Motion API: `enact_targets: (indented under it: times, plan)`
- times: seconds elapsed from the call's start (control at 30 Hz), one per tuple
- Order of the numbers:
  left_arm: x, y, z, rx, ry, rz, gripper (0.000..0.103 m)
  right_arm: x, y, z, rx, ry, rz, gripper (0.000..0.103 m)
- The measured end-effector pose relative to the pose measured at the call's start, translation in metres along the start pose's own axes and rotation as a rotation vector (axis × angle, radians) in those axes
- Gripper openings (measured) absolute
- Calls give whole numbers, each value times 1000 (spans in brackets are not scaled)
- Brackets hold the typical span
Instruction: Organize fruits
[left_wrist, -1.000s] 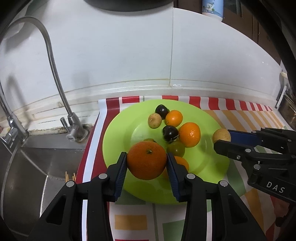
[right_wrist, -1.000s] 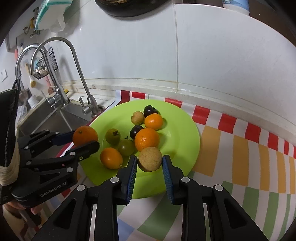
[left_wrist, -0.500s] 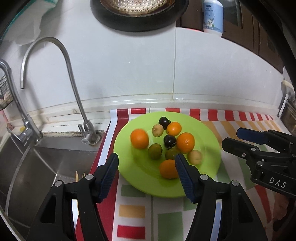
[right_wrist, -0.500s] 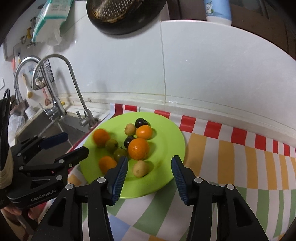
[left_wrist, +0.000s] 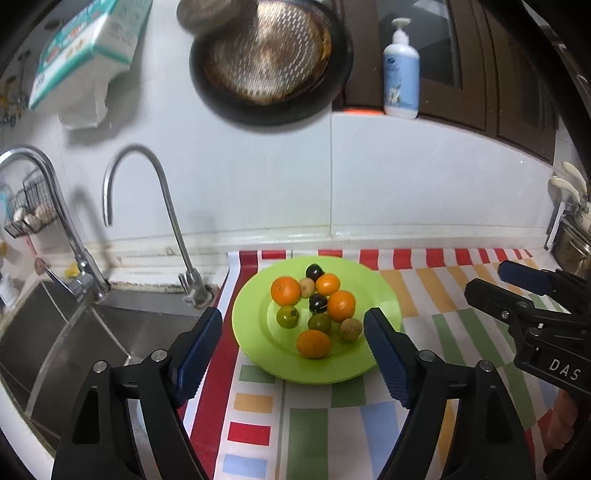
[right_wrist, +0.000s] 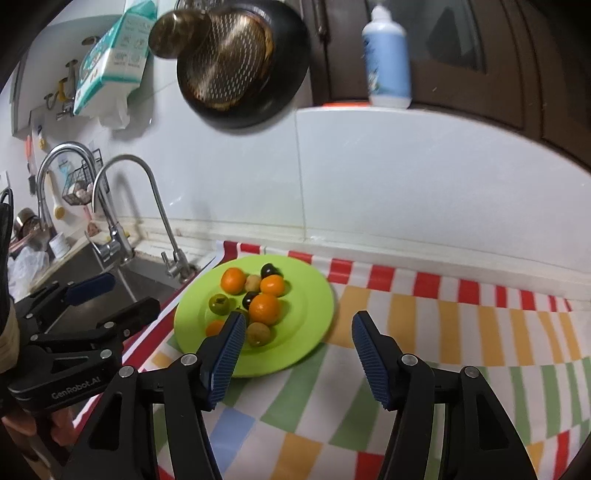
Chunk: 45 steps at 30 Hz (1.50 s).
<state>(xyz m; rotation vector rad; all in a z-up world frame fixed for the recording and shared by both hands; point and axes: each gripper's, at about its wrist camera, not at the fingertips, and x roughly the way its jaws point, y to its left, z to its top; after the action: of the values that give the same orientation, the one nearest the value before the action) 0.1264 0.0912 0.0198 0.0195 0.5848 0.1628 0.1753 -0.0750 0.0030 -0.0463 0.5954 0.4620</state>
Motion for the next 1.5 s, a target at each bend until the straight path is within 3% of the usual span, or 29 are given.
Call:
enact_targets:
  times: [0.1,0.3,0.4,0.87,1.5]
  plan:
    - [-16,-7,0,9,-29,6,84,-19,-6,-2,19,-28,-29,72]
    - [-43,-23,-4,28,-58,-14,90,-53,-15,-11,40,-48,-80,72]
    - [-55,-30,-7,34,-67,-28,92,-69,-19,-17,51,-47,-105,77]
    - [-113,-51,-22,73,-123,-67,97,-138,-22,-43,66,-72,-182,77]
    - [-145,-64,-35,84,-128,-100,101,-180,-24,-71,76,-80,-217,77]
